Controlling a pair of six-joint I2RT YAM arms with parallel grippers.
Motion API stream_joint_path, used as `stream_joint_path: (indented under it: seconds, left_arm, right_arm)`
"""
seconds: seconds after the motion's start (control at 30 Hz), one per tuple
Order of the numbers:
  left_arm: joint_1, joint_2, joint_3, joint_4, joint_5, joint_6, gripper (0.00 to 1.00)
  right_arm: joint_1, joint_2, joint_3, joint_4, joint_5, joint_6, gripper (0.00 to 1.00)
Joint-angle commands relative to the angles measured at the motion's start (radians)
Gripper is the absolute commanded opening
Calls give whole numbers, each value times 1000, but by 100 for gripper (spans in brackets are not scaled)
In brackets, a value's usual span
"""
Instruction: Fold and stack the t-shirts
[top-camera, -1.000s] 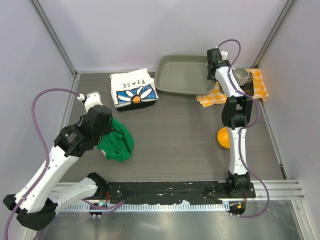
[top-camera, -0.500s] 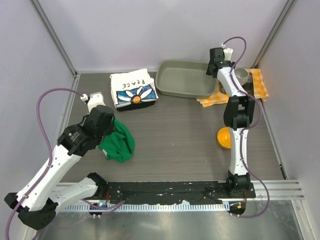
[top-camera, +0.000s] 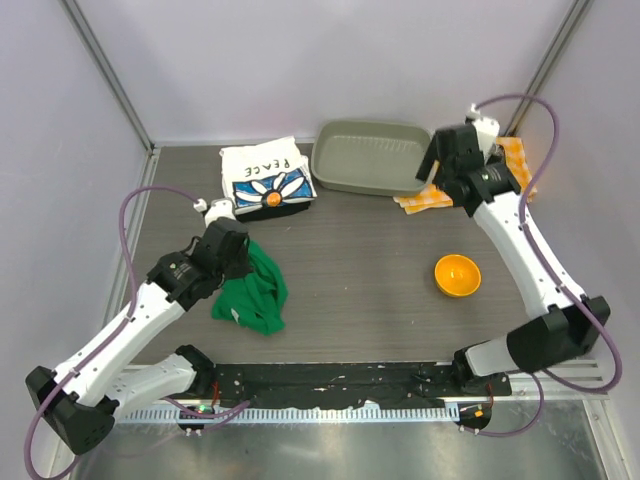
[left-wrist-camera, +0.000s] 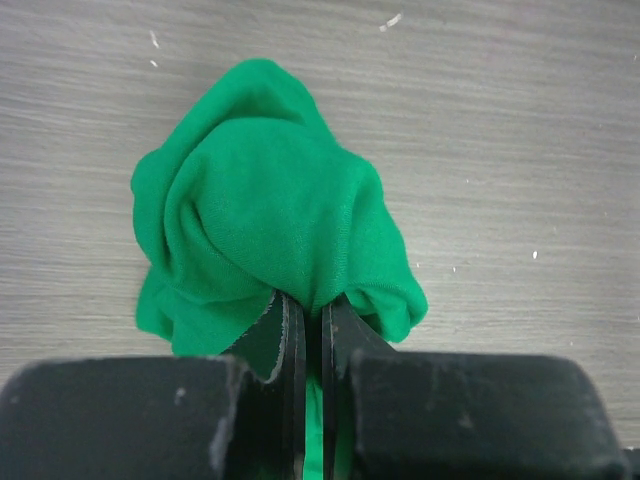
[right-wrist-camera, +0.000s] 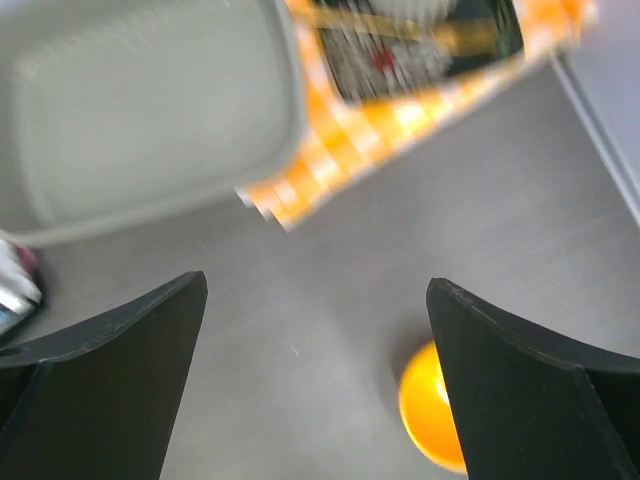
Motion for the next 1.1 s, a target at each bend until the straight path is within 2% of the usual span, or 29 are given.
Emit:
stream_joint_path:
  seconds: [0.0,0.13,0.33,0.67,0.83,1.0,1.07]
  left_arm:
    - [-1,-3,-68,150,92,-58,0]
    - [-4,-22,-148,185,123,-75,0]
    - [-6,-68,-197,193,138,-87,0]
    - [-6,-129,-214,142,112,-84,0]
    - [-6,-141,-210,124,98,-82,0]
    - [-6,-137,-202,107,86,-75,0]
    - [-6,-132,-202,105,85,-75,0]
  right_arm:
    - [-6,-162,-314,-85,-99,165,98]
    - [32,-274,-513,-104,-116,240,97]
    - [77,-319,-659,-96,-127,283,94]
    - [77,-204,-710,-30,-41,258,92]
    - [77,-123,-747,48,-53,245,80]
    - [77,-57,-759,96,-55,238,78]
    - [77,-43,-762,106,-52,237,70]
